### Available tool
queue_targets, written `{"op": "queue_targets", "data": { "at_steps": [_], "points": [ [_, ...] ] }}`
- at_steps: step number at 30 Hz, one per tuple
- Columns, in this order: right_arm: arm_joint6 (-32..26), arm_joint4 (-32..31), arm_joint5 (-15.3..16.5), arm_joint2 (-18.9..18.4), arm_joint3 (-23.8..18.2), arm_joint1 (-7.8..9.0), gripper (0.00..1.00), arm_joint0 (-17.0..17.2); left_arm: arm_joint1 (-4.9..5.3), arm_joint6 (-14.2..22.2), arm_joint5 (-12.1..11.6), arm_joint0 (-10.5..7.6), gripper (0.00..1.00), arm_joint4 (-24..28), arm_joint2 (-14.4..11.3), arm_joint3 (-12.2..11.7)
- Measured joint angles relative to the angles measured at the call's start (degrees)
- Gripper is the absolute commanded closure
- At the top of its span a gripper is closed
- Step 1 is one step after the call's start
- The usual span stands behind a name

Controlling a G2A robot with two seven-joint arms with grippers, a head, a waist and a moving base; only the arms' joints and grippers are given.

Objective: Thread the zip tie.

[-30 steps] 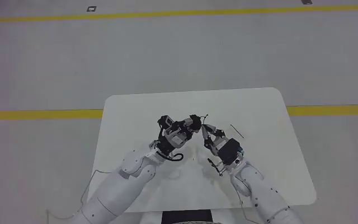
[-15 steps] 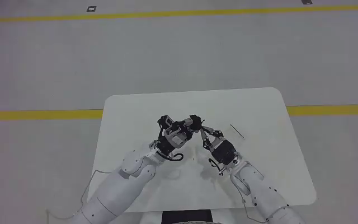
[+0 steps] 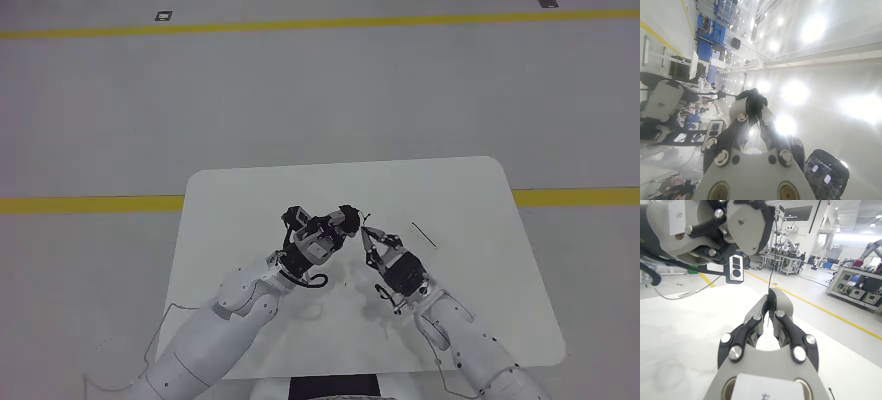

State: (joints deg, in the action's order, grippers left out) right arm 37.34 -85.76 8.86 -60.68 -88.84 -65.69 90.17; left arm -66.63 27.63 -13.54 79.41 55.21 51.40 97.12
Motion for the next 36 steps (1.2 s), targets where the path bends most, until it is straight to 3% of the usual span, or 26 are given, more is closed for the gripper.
{"op": "queue_targets", "data": {
  "at_steps": [5,13,30,31,32,33,34,36],
  "points": [
    [0.8,5.9,3.0,-0.7,-0.5,-0.22,1.0,0.4,0.0,0.0,0.0,0.0,1.0,0.0,0.0,0.0],
    [1.3,10.0,5.9,-1.6,-1.1,-0.39,1.0,0.9,0.0,0.0,0.0,0.0,1.0,0.0,0.0,0.0],
    [2.1,8.3,5.6,-2.7,-1.7,-0.62,1.0,1.4,0.0,0.0,0.0,0.0,1.0,0.0,0.0,0.0],
    [2.2,7.7,5.2,-2.8,-1.7,-0.62,1.0,1.4,0.0,0.0,0.0,0.0,0.97,0.0,0.0,0.0],
    [2.3,7.2,5.0,-2.8,-1.7,-0.62,1.0,1.4,0.0,0.0,0.0,0.0,0.72,0.0,0.0,0.0],
    [2.4,6.7,4.8,-2.9,-1.8,-0.62,1.0,1.4,0.0,0.0,0.0,0.0,0.58,0.0,0.0,0.0],
    [2.5,6.2,4.5,-2.9,-1.8,-0.63,1.0,1.5,0.0,0.0,0.0,0.0,0.53,0.0,0.0,0.0],
    [2.6,5.6,4.2,-3.0,-1.8,-0.64,1.0,1.5,0.0,0.0,0.0,0.0,0.31,0.0,0.0,0.0]
  ]
}}
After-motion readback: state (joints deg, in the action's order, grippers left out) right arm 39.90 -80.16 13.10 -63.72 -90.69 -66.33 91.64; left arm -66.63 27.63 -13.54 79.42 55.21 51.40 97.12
